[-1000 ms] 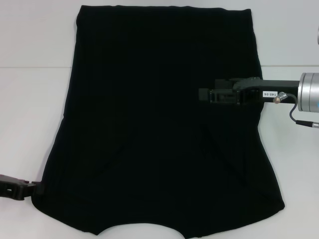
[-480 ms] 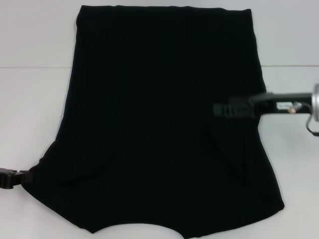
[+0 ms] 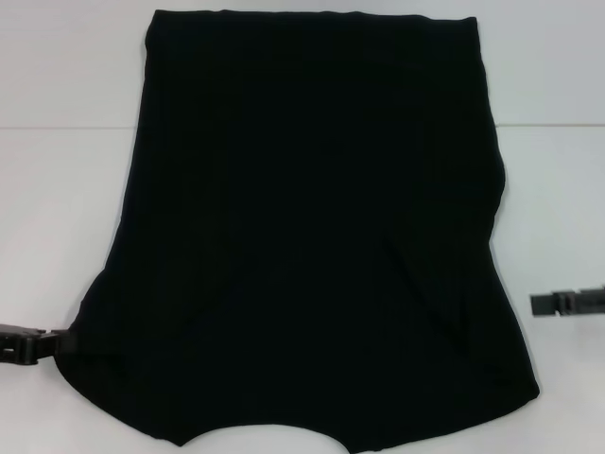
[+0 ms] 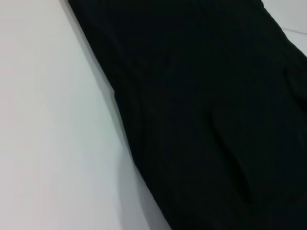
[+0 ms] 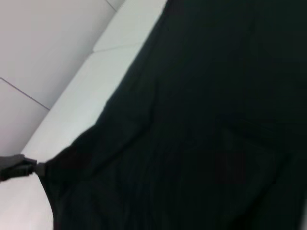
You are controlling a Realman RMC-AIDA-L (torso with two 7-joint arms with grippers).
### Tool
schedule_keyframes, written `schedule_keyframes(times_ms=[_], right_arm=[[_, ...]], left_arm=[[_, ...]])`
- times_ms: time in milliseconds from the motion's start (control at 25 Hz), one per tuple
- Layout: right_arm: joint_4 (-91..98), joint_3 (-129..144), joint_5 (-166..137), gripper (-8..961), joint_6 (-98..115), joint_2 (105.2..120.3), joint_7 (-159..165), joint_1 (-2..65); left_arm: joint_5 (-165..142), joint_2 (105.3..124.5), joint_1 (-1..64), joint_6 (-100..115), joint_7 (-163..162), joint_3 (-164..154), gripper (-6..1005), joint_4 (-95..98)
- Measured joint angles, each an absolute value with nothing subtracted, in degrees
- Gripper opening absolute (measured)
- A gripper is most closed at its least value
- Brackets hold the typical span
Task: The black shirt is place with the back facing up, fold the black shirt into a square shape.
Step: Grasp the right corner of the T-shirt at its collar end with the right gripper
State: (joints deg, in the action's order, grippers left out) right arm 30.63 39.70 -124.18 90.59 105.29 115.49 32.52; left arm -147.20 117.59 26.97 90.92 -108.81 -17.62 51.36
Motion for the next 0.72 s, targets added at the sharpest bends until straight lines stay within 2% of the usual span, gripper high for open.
schedule_keyframes(times_ms=[200, 720], right_arm=[[31.14, 39.51, -129.15, 846, 91.85, 105.22, 116.23, 31.77], [30.48, 39.99, -135.98, 826, 91.47, 106.69, 116.7, 33.7]], left_arm=[[-146.88, 117.4, 27.03, 90.95, -108.73, -17.59, 36, 50.26], [-146.73, 117.24, 27.75, 90.81, -108.72, -17.7, 37, 49.04]])
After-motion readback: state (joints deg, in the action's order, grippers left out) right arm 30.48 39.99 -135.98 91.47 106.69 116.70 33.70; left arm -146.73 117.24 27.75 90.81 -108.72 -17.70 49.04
